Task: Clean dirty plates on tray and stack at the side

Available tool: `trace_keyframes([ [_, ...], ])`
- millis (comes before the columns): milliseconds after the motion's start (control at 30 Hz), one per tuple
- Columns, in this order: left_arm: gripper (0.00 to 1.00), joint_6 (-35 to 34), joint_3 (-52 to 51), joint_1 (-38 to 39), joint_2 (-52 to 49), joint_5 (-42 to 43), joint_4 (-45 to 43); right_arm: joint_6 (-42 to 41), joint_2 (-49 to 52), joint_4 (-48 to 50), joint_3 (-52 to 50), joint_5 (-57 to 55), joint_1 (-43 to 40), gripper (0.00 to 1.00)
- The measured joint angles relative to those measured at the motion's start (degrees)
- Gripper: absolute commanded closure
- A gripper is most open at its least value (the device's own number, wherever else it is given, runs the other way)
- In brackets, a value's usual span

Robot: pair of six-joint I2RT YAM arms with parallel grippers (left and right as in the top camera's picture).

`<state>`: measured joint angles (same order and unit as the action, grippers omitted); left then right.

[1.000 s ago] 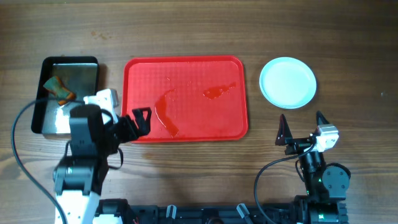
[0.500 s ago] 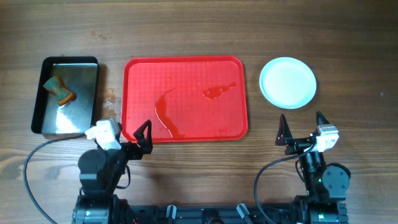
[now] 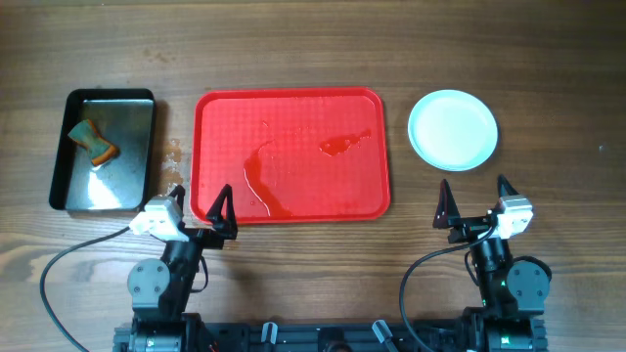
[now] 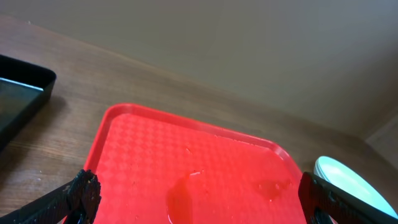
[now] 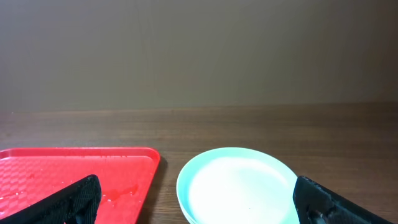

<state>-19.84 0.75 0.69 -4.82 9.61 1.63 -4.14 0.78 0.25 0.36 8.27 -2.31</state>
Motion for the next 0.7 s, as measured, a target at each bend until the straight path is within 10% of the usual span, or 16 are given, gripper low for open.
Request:
trace_keyframes([
  [700,0.0,16.39,-0.07,1.53,3.98,-5.7,2.43,0.0,0.0,0.0,0.0,0.0,0.0,0.0],
])
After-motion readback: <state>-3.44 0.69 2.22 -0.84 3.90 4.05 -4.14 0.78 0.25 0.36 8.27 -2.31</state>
